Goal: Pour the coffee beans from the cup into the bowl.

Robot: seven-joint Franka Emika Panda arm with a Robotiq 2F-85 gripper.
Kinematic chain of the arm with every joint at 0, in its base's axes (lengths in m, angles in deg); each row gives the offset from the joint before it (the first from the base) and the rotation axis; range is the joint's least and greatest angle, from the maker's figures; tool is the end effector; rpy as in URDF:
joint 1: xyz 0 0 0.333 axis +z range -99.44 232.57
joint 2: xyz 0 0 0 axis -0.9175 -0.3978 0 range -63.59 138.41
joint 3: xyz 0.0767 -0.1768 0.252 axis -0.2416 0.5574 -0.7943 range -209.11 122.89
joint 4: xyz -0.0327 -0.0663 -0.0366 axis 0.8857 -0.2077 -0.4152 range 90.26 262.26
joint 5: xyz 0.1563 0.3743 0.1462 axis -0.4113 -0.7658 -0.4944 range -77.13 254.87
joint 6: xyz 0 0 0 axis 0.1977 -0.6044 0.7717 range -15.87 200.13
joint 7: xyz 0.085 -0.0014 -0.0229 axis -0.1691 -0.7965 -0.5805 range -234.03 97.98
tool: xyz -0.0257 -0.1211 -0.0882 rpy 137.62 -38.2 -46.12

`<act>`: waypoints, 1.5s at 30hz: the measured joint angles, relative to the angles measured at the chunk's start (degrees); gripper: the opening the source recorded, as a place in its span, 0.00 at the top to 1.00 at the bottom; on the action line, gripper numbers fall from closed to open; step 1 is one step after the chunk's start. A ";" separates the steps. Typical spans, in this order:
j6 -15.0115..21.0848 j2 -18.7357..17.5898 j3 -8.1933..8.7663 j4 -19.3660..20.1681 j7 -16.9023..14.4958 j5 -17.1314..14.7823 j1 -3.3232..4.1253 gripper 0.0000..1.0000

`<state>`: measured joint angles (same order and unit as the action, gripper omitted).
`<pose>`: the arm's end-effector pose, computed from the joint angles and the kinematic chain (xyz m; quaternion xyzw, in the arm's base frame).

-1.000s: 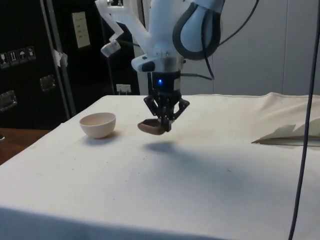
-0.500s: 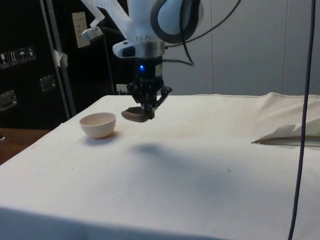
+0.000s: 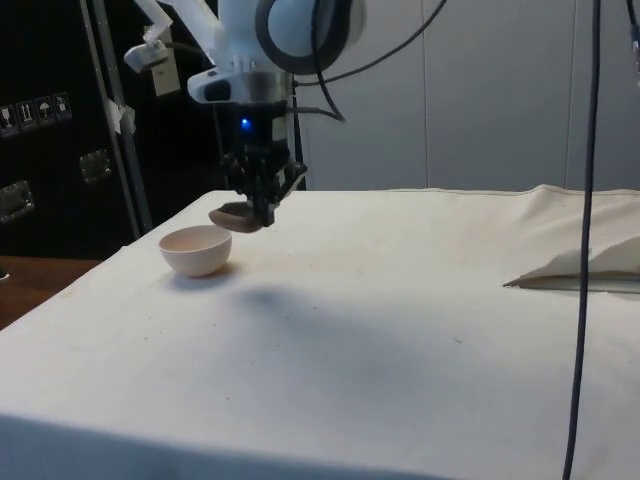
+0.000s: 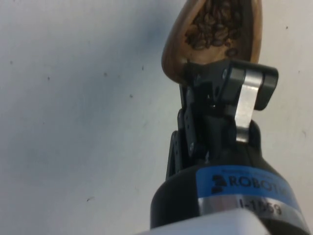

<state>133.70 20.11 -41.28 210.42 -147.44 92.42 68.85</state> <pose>0.6075 0.0042 0.1919 0.7479 0.6606 0.0335 0.0568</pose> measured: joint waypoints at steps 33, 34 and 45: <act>-1.66 -7.10 -0.69 -10.83 2.98 0.00 0.11 1.00; -1.66 -7.05 -0.69 -10.89 3.27 0.00 0.11 1.00; -1.72 -5.04 -0.80 -11.12 6.59 0.00 0.11 1.00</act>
<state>131.98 15.06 -42.08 199.30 -140.85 92.42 68.97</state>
